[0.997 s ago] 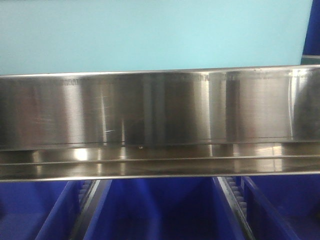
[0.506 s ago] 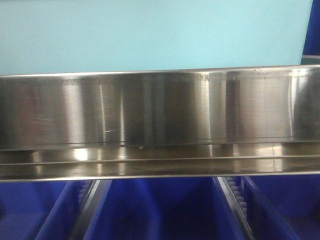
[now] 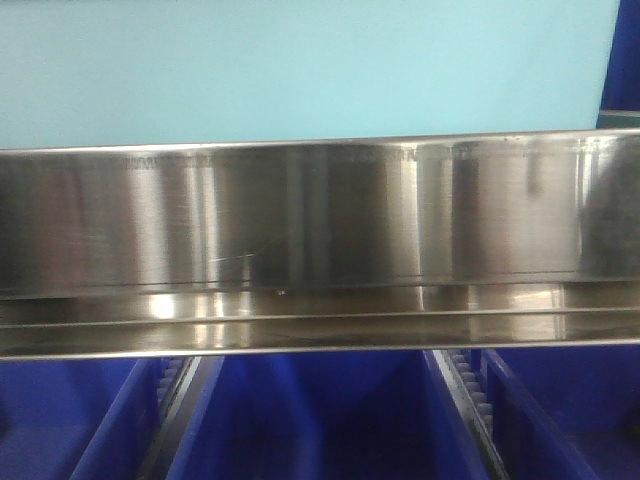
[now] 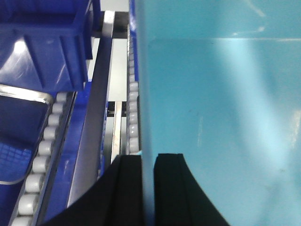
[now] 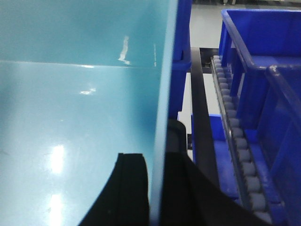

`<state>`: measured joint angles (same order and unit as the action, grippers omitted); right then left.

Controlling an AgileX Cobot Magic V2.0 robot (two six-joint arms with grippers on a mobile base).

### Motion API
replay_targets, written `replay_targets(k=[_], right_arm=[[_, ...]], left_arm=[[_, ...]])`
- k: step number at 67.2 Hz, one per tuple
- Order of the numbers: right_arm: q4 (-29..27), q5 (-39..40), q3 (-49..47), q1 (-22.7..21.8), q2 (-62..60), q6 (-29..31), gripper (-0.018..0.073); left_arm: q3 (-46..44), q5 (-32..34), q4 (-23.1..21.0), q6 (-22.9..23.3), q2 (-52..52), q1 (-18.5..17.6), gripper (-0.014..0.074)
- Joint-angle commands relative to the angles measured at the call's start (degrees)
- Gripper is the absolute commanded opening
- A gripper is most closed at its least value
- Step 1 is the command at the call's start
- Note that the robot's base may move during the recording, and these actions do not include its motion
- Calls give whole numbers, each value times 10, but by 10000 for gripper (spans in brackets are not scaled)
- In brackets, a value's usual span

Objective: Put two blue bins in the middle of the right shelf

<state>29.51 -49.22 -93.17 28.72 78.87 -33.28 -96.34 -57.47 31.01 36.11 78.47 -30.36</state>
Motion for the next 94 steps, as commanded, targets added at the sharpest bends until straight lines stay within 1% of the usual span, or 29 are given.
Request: replay_targets(k=[1, 6, 14, 20, 27, 33, 38, 51, 64, 80, 83, 88, 90, 91, 94], right_arm=[[16, 36, 28, 6, -19, -26, -141], [17, 48, 51, 6, -28, -27, -141], [17, 57, 87, 6, -43, -37, -141], [17, 78, 115, 6, -52, -44, -141], [17, 101, 140, 6, -54, -50, -141], [17, 110, 158, 6, -54, -58, -141], [18, 123, 176, 6, -54, -69, -141], [23, 148, 216, 6, -54, -73, -141], [32, 158, 234, 6, -53, -73, -141], [34, 163, 234, 4, -53, -73, -141], [34, 160, 234, 4, -53, -73, -105], [34, 154, 234, 4, -53, -73, 62], [34, 152, 234, 4, -53, -74, 132], [34, 150, 234, 4, -53, -73, 183], [34, 145, 234, 4, -53, -73, 256]], left_arm=[[31, 42, 8, 17, -21, -8, -111], [61, 59, 6, 19, -31, -8, -111], [110, 97, -12, 20, -43, -8, -111], [130, 109, -25, 21, -44, -8, -111], [151, 121, -25, 21, -44, -8, -111], [168, 125, -25, 30, -44, -8, -111], [191, 154, -23, 35, -44, -8, -111], [260, 199, -22, 62, -45, -8, -111], [275, 214, -22, 63, -46, -8, -111], [275, 213, -22, 63, -46, -8, -107], [275, 213, -22, 63, -46, -8, -82], [275, 213, -22, 63, -46, -8, 0], [274, 211, -22, 62, -46, -8, 43], [274, 210, -22, 62, -46, -8, 77], [270, 207, -20, 62, -46, -8, 134]])
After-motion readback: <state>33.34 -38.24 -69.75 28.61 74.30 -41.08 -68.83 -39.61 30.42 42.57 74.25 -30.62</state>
